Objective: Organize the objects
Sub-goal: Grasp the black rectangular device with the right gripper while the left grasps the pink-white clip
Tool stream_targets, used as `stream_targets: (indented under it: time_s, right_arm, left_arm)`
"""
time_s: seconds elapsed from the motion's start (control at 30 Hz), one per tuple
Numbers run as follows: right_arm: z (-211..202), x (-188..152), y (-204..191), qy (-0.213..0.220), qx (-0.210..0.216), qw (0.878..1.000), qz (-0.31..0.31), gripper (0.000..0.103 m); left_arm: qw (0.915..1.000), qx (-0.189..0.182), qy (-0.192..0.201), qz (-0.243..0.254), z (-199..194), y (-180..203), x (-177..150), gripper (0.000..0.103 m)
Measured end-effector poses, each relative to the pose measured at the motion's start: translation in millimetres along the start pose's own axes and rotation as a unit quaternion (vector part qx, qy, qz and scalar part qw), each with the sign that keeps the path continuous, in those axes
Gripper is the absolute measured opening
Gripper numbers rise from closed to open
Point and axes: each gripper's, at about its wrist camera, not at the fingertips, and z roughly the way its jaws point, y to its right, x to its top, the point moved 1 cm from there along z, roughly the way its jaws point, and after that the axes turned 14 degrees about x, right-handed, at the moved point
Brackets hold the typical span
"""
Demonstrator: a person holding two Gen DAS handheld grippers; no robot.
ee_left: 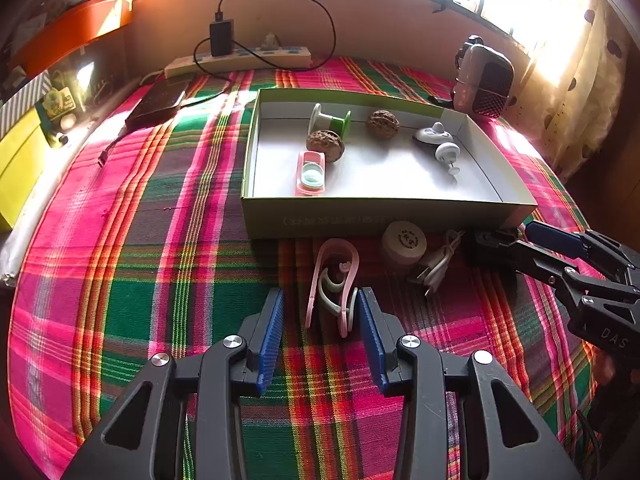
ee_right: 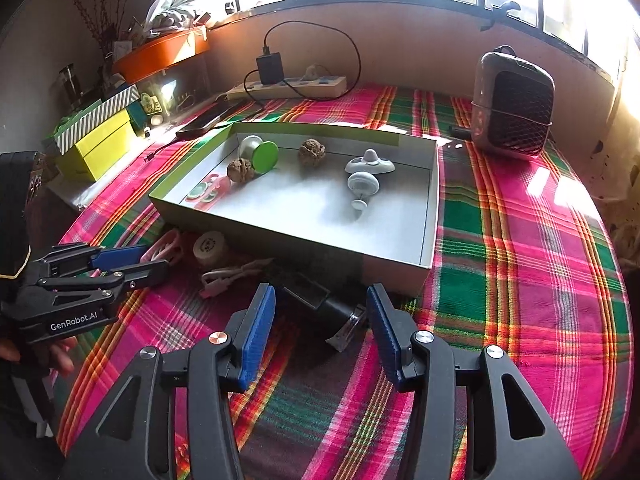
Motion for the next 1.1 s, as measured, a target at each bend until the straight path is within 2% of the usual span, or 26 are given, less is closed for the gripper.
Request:
stream_targets:
  time_s: [0.23, 0.33, 0.47, 0.7, 0.97, 1.1]
  right_arm:
    - [-3, -5, -9, -0.009, 0.021, 1.0, -0.01, 0.049]
    - [-4, -7, -12, -0.018, 0.051, 0.998, -0.01, 0.049]
    - [-2, -5, -10, -0.011, 0.023, 1.0, -0.011, 0.049]
    - [13, -5, -12, -0.035, 0.014, 0.999, -0.023, 0.049]
    - [12, -11, -21, -0.044, 0.038, 0.998, -0.029, 0.049]
    - [16, -10, -22, -0.044, 0.037, 0.998, -0.025, 0.049]
  left_arm:
    - [1.0, -0.003, 0.001, 0.001, 0, 0, 0, 0.036]
    - [1.0, -0.007, 0.001, -0.001, 0, -1, 0, 0.036]
    - [1.0, -0.007, 0.002, -0.001, 0, -1, 0, 0.036]
    - [1.0, -0.007, 0.001, -0.001, 0, -1, 0, 0.035]
    - [1.0, -0.007, 0.002, -0.001, -1, -1, 0, 0.035]
    - [1.0, -0.007, 0.002, -0.001, -1, -2, 0, 0.036]
